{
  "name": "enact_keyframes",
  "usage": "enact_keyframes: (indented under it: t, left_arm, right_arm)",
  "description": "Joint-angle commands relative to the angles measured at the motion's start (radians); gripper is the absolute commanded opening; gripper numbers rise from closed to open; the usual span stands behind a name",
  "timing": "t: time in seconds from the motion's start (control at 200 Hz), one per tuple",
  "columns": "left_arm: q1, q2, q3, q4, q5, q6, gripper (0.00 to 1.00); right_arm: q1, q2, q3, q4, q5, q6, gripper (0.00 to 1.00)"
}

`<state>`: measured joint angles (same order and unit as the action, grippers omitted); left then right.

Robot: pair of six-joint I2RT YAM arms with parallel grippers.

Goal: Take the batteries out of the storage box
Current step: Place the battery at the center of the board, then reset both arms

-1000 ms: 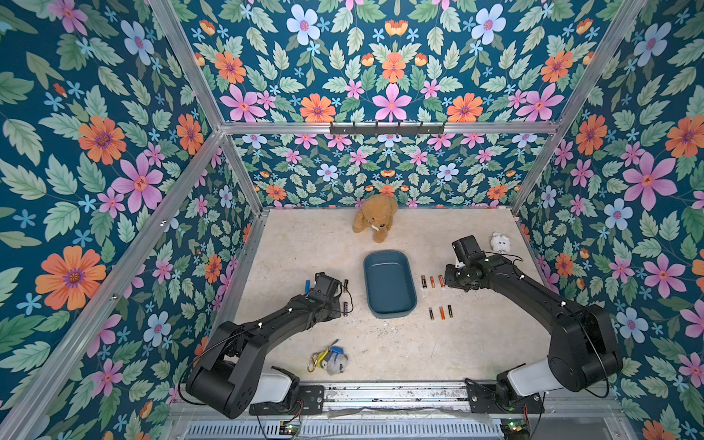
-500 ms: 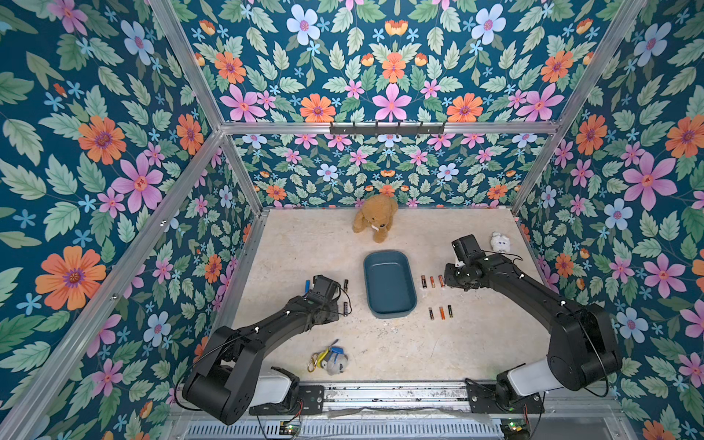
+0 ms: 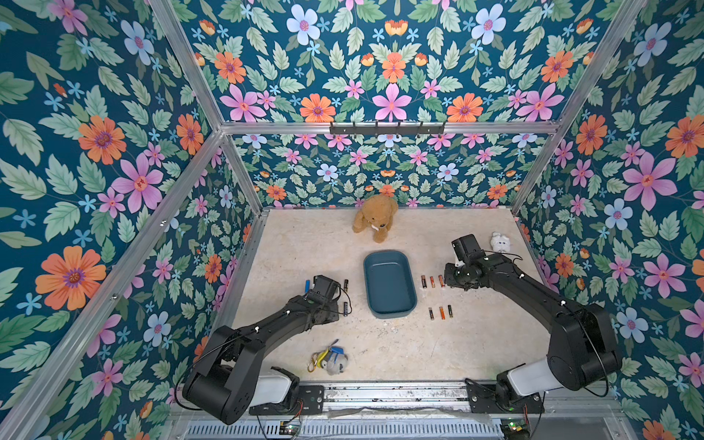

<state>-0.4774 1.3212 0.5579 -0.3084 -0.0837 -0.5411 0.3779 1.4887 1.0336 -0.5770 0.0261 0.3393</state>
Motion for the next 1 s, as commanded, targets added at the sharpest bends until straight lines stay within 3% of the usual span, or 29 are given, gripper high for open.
enact_keyframes:
  t: [0.0, 0.485, 0.54, 0.645, 0.66, 0.71, 0.805, 0.905, 0.995]
  left_arm:
    - [0.002, -0.007, 0.002, -0.038, -0.006, 0.012, 0.34]
    - [0.003, -0.03, 0.072, -0.093, -0.026, 0.028, 0.39]
    - [0.005, -0.047, 0.087, -0.106, -0.038, 0.03, 0.43]
    - [0.024, -0.084, 0.145, -0.121, -0.044, 0.063, 0.66]
    - [0.029, -0.088, 0.154, -0.122, -0.047, 0.068, 0.77]
    - [0.046, -0.094, 0.202, -0.135, -0.066, 0.083, 0.99]
    - [0.081, -0.091, 0.281, -0.147, -0.104, 0.12, 1.0]
    - [0.09, -0.12, 0.294, -0.083, -0.248, 0.17, 1.0]
    - [0.113, -0.211, 0.195, 0.123, -0.358, 0.263, 1.0]
  right_arm:
    - [0.001, 0.006, 0.008, -0.003, -0.001, -0.011, 0.29]
    - [0.0, 0.005, 0.025, -0.012, -0.002, -0.011, 0.29]
    - [0.001, 0.0, 0.029, -0.012, 0.001, -0.009, 0.3]
    - [0.001, -0.022, 0.046, -0.014, -0.009, -0.008, 0.52]
    - [0.001, -0.029, 0.048, -0.011, -0.01, -0.004, 0.55]
    - [0.001, -0.063, 0.052, 0.005, -0.017, 0.009, 0.69]
    - [0.0, -0.123, 0.071, 0.021, 0.011, 0.031, 0.87]
    - [0.0, -0.199, 0.065, 0.038, 0.146, 0.041, 0.99]
    - [-0.019, -0.307, -0.032, 0.138, 0.288, 0.04, 1.0]
